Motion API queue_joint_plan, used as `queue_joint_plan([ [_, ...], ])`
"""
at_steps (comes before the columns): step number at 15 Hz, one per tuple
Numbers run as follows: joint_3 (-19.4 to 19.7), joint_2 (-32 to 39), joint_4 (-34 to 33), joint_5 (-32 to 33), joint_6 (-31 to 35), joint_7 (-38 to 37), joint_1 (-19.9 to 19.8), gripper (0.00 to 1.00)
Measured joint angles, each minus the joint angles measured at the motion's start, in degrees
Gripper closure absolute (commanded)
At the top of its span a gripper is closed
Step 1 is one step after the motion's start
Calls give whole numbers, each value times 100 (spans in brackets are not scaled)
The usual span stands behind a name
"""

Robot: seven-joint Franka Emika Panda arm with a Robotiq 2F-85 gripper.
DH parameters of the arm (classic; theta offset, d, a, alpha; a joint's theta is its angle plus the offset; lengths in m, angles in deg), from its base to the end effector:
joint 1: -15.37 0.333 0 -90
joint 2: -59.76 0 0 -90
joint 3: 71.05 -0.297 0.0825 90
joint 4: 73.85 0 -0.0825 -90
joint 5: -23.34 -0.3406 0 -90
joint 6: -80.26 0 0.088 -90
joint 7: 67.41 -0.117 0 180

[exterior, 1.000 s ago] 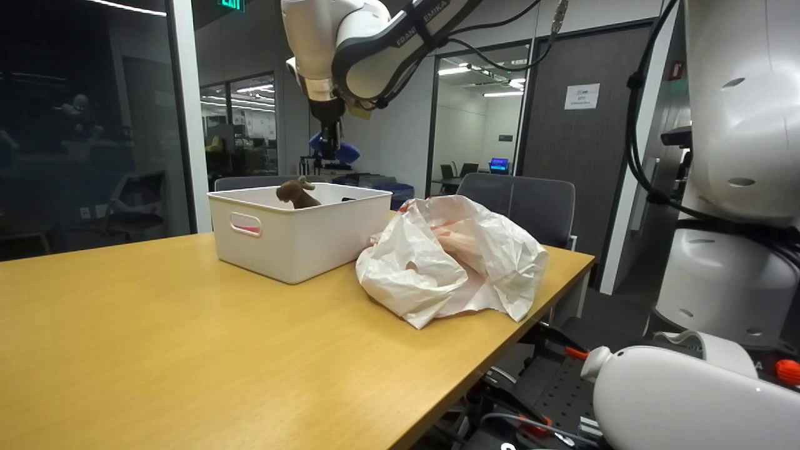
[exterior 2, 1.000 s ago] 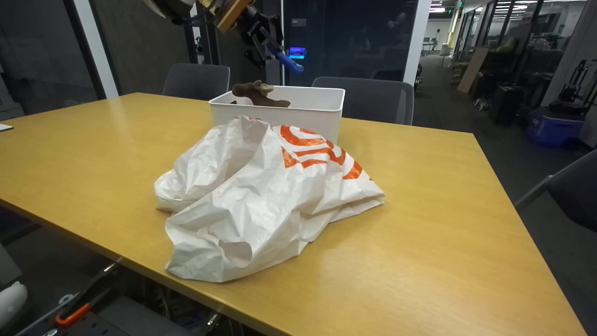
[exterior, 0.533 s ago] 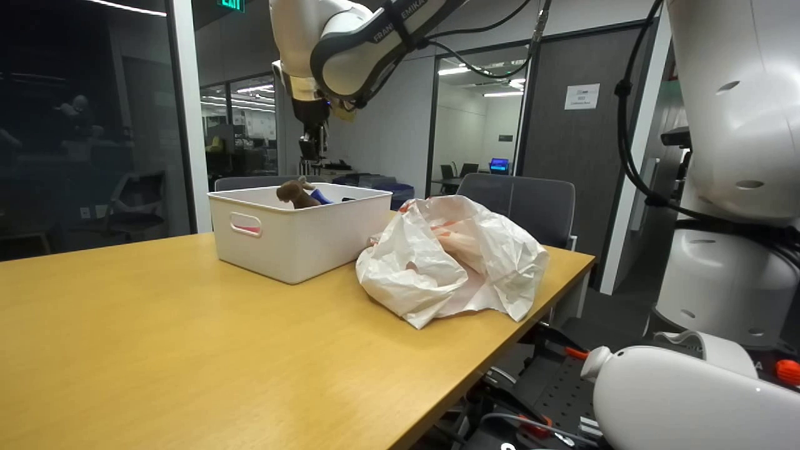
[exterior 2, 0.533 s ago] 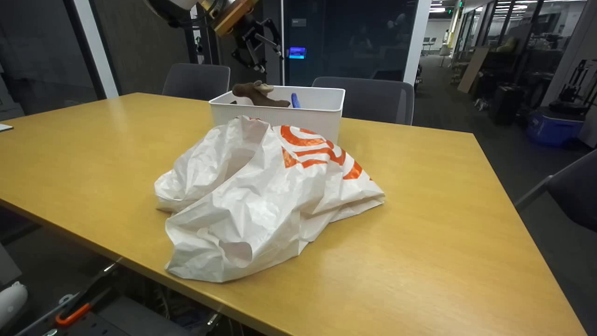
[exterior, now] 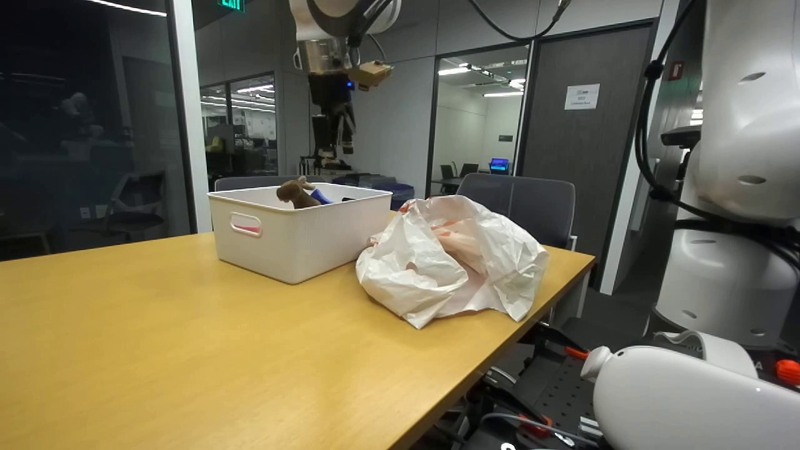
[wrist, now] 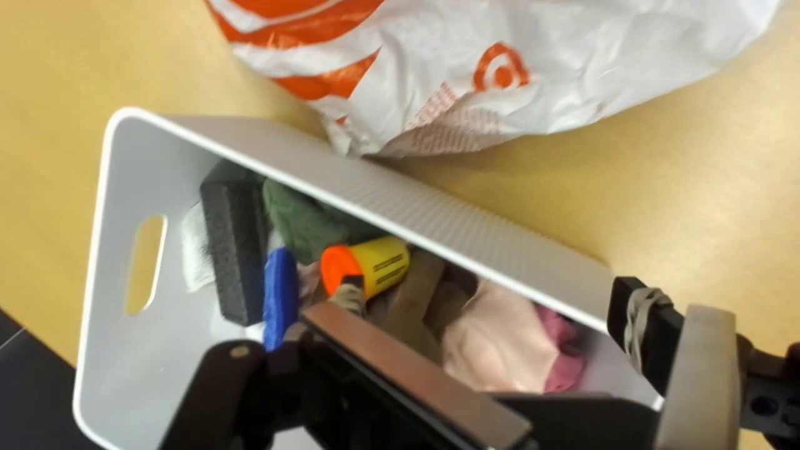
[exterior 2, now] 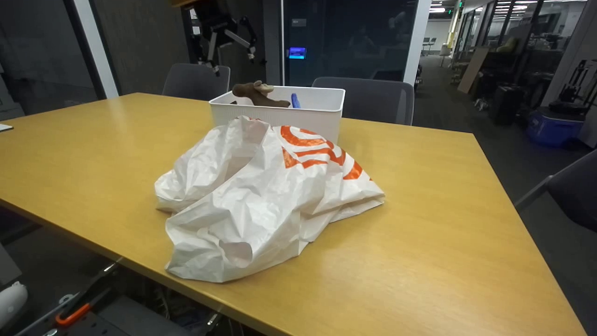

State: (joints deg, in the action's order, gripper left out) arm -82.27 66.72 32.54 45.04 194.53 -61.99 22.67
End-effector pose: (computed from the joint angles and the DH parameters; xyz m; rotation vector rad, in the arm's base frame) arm 0.5355 0.1482 0.4482 2.7082 0.7933 0.0802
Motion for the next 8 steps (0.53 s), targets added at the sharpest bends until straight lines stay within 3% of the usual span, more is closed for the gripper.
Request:
queue_joint_plan([
  [5,13,-1310,1090,-946,-574,132,23,0],
  [8,22,-1258,1081,-944,-567,131,24,0],
])
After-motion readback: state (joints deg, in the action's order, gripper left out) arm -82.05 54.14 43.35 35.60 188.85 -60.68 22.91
